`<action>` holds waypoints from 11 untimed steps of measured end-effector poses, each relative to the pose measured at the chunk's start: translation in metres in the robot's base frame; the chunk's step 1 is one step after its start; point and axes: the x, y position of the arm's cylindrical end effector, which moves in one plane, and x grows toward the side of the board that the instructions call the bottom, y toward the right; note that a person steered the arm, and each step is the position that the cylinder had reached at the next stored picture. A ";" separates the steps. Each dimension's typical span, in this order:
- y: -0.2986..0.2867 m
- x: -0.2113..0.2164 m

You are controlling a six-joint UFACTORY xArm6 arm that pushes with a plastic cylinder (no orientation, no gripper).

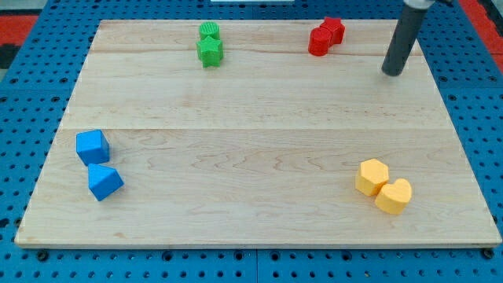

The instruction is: Put the red blocks parallel to blue blocks

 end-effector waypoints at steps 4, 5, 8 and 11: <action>-0.068 -0.115; -0.080 -0.108; -0.159 -0.069; -0.122 0.023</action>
